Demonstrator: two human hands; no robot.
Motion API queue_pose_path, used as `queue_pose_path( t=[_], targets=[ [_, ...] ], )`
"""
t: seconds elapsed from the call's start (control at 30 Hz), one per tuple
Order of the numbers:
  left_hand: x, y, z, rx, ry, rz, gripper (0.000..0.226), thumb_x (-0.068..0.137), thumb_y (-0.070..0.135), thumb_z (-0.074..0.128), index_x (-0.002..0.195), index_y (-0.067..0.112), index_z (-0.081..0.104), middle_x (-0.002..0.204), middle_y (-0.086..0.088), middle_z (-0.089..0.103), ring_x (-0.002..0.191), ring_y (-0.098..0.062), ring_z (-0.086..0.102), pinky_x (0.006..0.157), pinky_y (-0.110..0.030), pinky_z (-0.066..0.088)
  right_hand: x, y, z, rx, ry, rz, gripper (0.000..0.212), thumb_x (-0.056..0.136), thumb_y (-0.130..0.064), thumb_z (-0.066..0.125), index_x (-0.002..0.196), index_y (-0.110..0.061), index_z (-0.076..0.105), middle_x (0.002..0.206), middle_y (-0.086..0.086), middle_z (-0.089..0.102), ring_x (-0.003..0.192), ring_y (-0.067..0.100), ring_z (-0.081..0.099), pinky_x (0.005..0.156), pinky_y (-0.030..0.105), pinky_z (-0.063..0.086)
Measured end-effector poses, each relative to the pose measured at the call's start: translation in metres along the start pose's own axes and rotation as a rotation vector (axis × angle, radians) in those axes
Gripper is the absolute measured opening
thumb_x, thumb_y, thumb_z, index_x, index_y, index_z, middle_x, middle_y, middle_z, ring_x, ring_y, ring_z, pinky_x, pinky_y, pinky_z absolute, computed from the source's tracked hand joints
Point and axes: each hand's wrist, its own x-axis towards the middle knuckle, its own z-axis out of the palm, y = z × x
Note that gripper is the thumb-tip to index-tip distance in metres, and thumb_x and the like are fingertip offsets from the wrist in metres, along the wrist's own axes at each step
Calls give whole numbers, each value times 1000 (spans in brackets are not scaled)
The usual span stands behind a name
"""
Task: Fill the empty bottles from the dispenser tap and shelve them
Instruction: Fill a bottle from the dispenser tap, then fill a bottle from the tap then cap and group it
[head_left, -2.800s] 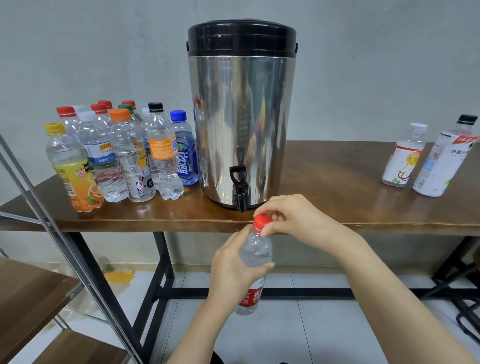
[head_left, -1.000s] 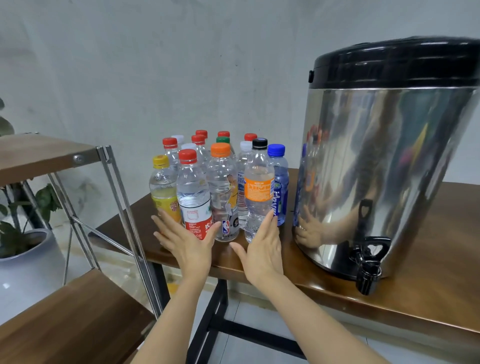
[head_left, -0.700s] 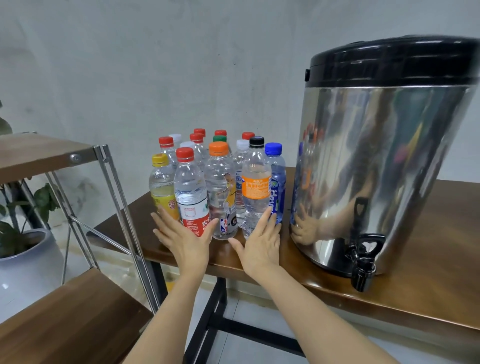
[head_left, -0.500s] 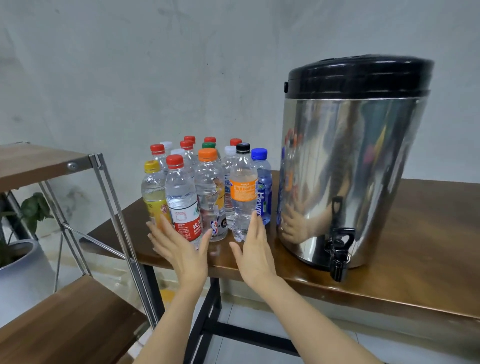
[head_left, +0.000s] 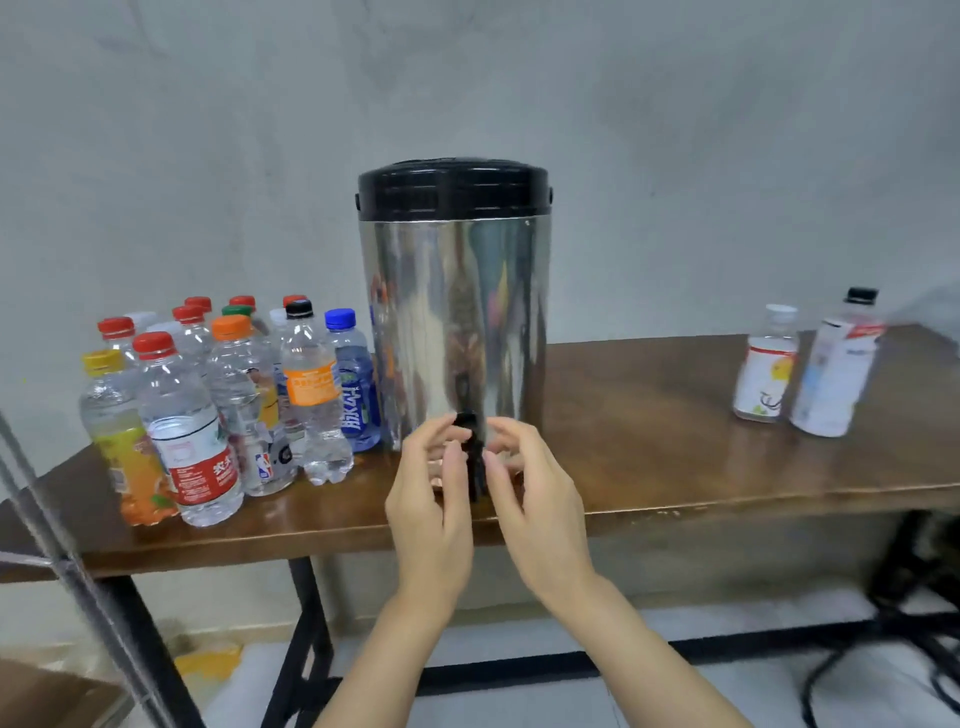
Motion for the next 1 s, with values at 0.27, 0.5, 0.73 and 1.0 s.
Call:
queue_pose_path(
  t=[0.27, 0.5, 0.73, 1.0],
  targets=[
    [-27, 24, 122, -133, -374, -75, 23, 99, 46, 40, 119, 44, 51, 107, 23, 63, 96, -9, 65, 78, -14, 47, 4, 90, -118, -199, 256, 199, 29, 99, -29, 51, 127, -35, 49, 108, -19, 56, 93, 7, 57, 74, 29, 52],
    [-25, 1, 252, -112, -676, -200, 25, 98, 35, 55, 115, 50, 45, 107, 17, 61, 96, -6, 59, 79, -21, 48, 30, 195, -205, -374, 401, 414, 48, 96, -32, 58, 139, -23, 40, 136, -5, 48, 116, 14, 44, 92, 36, 46],
    [9, -37, 396, -51, -843, -397, 59, 91, 40, 66, 142, 29, 37, 139, 7, 46, 126, -14, 46, 106, -37, 44, 77, 291, -277, -324, 508, 635, 98, 79, -35, 80, 153, -14, 18, 154, 10, 27, 135, 32, 29, 107, 47, 33],
    [48, -74, 481, -105, -1060, -568, 105, 81, 36, 80, 157, 30, 8, 164, 5, 17, 150, -22, 20, 119, -49, 28, 116, 361, -295, -267, 463, 652, 115, 70, -33, 87, 155, -20, 11, 156, 5, 27, 140, 28, 29, 108, 48, 34]
  ],
)
